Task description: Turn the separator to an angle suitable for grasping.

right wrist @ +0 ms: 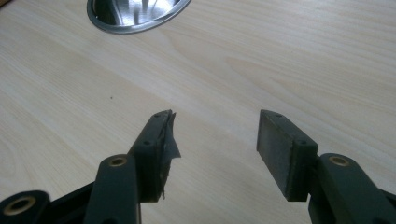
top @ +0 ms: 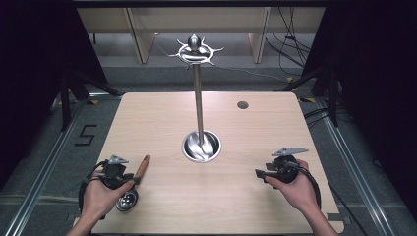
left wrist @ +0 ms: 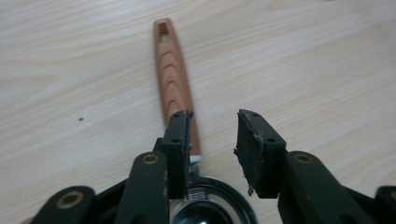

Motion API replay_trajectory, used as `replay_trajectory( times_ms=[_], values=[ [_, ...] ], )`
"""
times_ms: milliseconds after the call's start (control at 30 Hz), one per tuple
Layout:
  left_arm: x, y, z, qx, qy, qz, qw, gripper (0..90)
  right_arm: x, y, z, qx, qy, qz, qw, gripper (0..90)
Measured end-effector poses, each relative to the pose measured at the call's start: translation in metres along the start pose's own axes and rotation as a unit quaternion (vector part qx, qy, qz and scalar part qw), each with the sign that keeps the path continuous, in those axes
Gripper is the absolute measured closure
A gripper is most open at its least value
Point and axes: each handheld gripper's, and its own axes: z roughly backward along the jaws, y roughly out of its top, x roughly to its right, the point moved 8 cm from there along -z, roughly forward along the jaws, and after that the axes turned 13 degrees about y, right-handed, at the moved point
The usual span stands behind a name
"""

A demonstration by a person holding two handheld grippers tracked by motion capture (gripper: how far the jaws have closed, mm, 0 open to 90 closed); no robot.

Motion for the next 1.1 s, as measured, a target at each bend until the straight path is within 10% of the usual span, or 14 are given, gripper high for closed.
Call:
replay_trajectory(
  times_ms=[200, 1100],
  values=[
    [0.016, 0.004, -0.009, -0.033, -0.019, -0.062, 0.9973, 89.3, 0.0, -0.001, 0.001, -0.02, 0.01, 0.012, 0.9997, 46.8],
    [0.004, 0.035, -0.058, -0.114, 0.017, -0.05, 0.9921, 89.5, -0.003, 0.0, -0.003, -0.007, 0.006, 0.003, 1.0, 46.3]
  ],
)
